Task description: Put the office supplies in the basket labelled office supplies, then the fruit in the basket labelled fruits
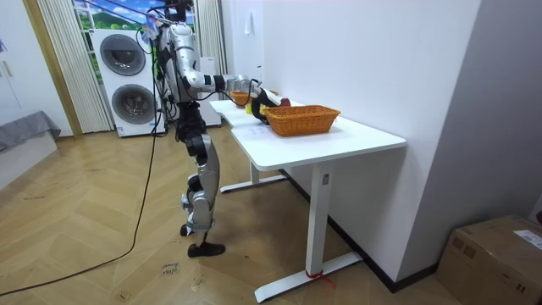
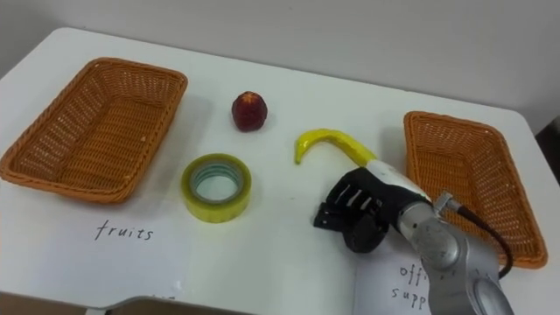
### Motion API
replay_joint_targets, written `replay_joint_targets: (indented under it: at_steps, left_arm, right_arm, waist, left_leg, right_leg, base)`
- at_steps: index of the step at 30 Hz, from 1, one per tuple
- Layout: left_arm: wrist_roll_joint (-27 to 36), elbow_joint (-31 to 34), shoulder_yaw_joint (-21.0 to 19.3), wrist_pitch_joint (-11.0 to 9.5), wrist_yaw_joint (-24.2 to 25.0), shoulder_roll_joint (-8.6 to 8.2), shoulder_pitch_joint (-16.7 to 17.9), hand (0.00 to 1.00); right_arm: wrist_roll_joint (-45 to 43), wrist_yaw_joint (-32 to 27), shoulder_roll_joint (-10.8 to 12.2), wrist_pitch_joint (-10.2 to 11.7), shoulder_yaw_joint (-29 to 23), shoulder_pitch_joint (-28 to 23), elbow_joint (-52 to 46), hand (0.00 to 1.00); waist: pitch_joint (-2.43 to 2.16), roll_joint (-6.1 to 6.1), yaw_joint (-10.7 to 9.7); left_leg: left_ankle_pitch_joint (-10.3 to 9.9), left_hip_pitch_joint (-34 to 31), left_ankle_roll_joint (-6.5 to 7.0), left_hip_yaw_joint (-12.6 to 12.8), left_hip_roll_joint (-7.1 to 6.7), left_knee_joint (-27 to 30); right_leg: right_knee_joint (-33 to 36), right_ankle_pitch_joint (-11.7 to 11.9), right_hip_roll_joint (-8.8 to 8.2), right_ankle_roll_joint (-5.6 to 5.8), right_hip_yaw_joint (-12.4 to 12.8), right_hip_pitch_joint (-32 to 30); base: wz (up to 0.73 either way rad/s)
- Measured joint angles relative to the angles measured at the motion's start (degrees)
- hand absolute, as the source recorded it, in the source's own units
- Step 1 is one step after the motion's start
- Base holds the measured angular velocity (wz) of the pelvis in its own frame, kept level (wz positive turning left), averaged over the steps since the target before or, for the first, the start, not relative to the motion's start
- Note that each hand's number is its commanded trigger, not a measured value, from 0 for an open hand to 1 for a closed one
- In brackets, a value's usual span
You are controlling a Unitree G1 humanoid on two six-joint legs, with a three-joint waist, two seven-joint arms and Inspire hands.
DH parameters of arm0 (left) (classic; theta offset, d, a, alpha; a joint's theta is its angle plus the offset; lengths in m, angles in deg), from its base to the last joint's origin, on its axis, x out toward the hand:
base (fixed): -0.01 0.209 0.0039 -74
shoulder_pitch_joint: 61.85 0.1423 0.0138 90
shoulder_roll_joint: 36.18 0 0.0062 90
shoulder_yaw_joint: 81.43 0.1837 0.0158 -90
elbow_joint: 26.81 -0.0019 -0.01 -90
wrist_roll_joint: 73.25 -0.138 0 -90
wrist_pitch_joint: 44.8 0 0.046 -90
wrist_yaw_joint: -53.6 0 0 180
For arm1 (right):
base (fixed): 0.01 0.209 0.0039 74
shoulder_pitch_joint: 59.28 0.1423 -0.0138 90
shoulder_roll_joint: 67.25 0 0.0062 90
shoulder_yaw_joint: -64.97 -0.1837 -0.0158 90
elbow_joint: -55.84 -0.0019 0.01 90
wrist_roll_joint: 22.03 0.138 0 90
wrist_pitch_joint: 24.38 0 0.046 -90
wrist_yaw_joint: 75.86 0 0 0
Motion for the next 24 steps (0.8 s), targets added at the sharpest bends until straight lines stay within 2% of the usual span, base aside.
replay_joint_targets:
  at_steps: [10,18,24]
  left_arm:
    - [0.0,-0.3,-2.2,-1.5,-1.8,-0.16,2.4,0.00]
    - [0.0,-0.6,-1.6,-2.6,-2.0,-0.60,3.8,0.00]
    - [0.2,-2.8,-1.7,-2.9,-1.9,-0.63,4.0,0.00]
  right_arm:
    - [1.2,1.2,0.2,0.7,-0.9,-1.8,-8.9,1.00]
    - [9.3,0.2,0.2,2.9,-3.1,-1.7,-11.1,1.00]
    - [11.6,-6.7,0.2,5.3,-8.0,-1.6,-14.4,1.00]
  waist:
    - [-0.23,-0.34,-0.5]
    - [-0.03,-0.12,-0.7]
    - [0.15,-0.20,-1.1]
  left_leg:
    - [0.1,1.0,0.02,1.2,0.02,-0.1]
    - [0.1,1.0,0.06,1.1,0.06,-0.1]
    - [0.1,1.0,0.06,1.1,-0.01,-0.2]
  right_leg:
    - [0.0,0.0,0.05,0.04,1.6,0.3]
    - [0.1,0.1,0.10,-0.07,1.6,0.5]
    - [-0.2,0.1,0.28,-0.07,2.2,0.5]
  base:
    - [-0.07]
    - [0.00]
    - [0.00]
